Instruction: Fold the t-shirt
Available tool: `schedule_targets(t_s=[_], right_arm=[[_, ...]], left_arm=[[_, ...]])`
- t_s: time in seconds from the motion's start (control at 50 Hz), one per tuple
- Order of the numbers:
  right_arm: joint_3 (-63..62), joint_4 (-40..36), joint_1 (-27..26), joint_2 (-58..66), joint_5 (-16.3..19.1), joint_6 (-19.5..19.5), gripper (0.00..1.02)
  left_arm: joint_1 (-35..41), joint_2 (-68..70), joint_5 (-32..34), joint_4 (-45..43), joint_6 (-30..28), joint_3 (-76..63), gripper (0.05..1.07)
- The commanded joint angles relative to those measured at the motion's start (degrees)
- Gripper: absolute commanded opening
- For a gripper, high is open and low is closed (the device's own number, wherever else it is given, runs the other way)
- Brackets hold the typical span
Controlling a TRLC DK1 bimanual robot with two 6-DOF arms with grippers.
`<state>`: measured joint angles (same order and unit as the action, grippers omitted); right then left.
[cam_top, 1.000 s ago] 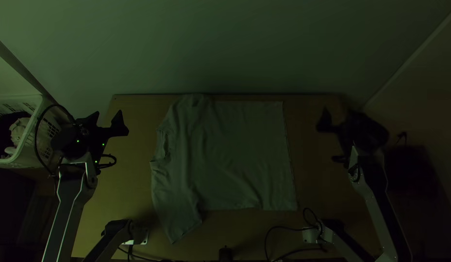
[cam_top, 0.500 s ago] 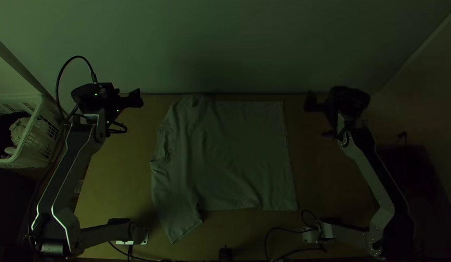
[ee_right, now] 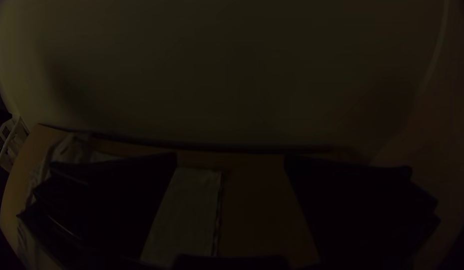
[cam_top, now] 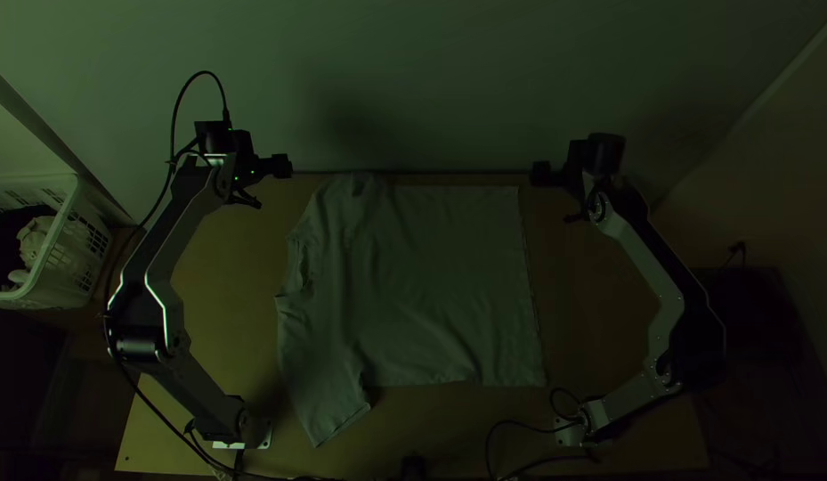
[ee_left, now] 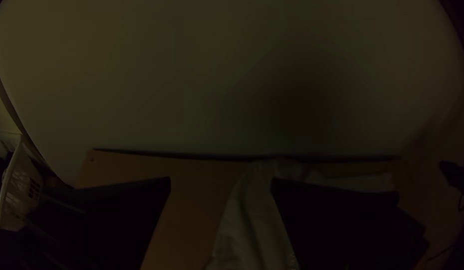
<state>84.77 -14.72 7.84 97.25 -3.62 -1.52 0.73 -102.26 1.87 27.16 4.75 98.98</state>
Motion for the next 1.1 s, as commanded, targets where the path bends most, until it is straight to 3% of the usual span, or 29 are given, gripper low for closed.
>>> schedule_targets(t_s=[0.0,0.08,0.34,0.44,1.08], right_arm=[[4.1,-1.5,0.9,3.7,0.2,-1.9,0.98],[6.1,-2.7,1.0,5.8,0.3,-2.5,0.98],[11.6,-7.0,1.1,12.2,0.4,-5.9,0.98],[13.8,-9.1,1.2,14.7,0.5,-7.1,0.98],[18.4,-9.3,3.2,24.1,0.7,-10.5,0.98]], left_arm=[[0.8,-5.5,-0.4,2.7,1.2,6.4,1.01],[1.2,-10.1,-1.0,4.9,1.2,11.0,0.95],[2.5,-23.3,-3.1,11.2,0.2,24.3,0.95],[2.9,-26.9,-3.1,11.4,-0.4,27.6,0.87],[5.2,-37.0,-3.1,7.2,-3.6,31.9,0.86]])
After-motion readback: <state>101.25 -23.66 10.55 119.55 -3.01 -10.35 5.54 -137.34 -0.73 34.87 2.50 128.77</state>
